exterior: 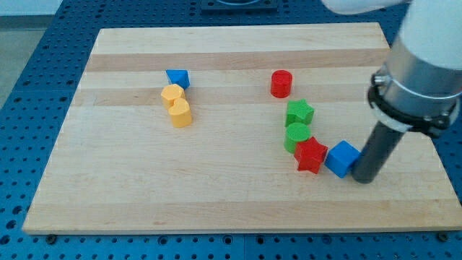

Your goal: Place blue cube to the bottom of the yellow heart

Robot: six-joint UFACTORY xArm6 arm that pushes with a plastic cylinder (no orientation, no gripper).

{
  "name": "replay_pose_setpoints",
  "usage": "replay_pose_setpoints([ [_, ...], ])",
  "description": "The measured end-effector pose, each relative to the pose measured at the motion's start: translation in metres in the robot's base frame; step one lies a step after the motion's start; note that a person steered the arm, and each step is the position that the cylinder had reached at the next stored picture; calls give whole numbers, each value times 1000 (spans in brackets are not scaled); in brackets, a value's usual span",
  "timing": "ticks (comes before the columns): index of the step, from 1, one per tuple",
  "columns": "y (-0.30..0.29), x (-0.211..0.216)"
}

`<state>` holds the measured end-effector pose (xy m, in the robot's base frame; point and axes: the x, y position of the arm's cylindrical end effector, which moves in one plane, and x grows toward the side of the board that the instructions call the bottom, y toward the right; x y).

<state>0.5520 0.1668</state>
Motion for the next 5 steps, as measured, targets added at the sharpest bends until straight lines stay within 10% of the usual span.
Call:
replay_pose_setpoints([
  [5,47,-51],
])
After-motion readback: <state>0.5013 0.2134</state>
